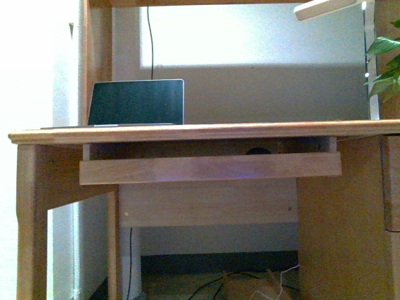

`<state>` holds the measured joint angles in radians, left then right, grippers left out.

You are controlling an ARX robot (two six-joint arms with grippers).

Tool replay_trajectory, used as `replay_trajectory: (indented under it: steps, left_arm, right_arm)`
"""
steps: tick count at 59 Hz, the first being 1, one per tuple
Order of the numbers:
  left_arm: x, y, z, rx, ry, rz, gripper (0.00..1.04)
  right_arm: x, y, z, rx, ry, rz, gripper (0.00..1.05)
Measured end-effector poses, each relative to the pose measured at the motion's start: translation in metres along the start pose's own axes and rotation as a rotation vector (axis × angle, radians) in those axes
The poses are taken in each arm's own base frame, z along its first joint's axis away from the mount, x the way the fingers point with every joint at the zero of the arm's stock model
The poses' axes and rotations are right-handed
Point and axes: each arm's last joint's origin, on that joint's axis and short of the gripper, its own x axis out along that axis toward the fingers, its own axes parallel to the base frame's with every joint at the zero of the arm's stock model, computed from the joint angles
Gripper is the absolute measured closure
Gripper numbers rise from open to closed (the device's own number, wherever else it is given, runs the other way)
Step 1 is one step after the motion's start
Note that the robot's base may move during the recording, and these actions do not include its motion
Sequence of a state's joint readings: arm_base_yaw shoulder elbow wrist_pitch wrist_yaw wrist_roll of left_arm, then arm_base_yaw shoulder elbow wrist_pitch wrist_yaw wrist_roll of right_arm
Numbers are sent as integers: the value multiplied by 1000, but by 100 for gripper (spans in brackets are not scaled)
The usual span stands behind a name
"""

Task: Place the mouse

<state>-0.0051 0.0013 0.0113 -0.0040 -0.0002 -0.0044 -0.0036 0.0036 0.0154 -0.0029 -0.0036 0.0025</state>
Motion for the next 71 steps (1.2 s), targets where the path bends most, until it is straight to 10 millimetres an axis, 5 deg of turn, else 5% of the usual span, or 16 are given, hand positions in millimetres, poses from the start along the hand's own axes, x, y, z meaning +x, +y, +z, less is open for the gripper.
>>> replay_trajectory:
  steps: [71]
  left_arm:
    - [0,0,0,0,0,0,8]
  right_arm:
    - [0,0,0,0,-1,0,7]
